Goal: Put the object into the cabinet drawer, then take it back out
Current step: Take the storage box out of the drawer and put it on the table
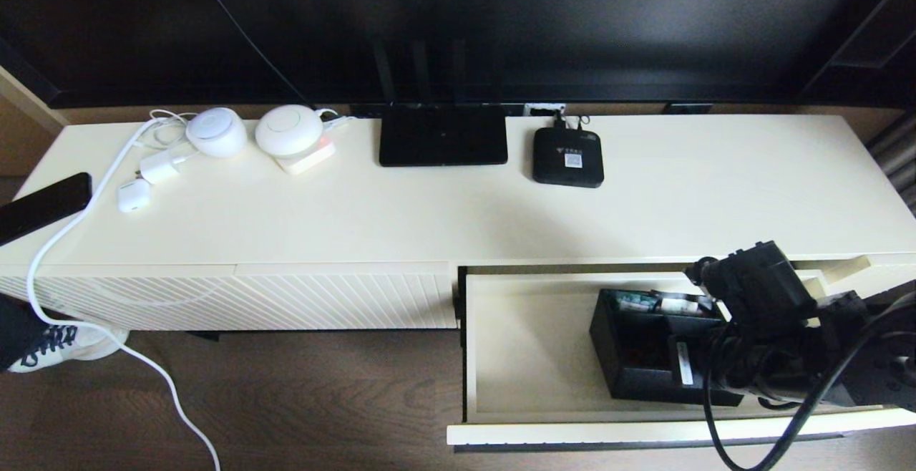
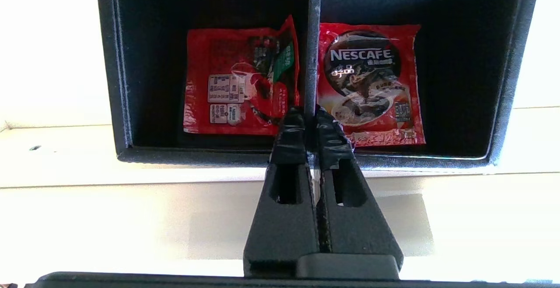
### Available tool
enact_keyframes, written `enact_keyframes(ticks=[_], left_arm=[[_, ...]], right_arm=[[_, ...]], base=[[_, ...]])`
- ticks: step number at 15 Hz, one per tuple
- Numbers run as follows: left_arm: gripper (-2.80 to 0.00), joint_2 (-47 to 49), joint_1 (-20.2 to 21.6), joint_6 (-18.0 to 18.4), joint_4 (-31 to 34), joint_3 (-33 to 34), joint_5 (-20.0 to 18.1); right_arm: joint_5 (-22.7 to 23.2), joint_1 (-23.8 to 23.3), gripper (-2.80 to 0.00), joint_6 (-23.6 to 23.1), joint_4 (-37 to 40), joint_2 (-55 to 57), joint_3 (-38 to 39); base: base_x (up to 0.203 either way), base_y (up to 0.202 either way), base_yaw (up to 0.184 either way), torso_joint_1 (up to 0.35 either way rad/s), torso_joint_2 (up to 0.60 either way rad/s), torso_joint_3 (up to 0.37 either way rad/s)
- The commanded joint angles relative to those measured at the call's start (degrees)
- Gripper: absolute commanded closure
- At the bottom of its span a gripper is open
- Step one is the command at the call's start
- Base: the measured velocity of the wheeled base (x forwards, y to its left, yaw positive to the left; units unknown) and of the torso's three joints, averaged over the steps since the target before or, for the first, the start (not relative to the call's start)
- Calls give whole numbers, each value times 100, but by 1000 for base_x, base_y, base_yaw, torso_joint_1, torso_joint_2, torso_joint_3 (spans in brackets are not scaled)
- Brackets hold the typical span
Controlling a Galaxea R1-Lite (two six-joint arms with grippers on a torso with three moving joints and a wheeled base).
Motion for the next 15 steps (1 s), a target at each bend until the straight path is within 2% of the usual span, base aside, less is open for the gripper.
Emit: enact_keyframes(ticks=[1,8,15], left_arm=[[0,0,0,3,6,0,1],[0,0,0,3,-3,0,1],[0,0,0,3,3,0,1]], right_arm=[[-27,-33,0,18,-15,206,-73],[-92,-141,0,-154,-201,533,-387],[-103,-141,0,-235,-229,445,-238]], base=[[0,0,0,0,0,0],[0,0,0,0,0,0],[0,0,0,0,0,0]])
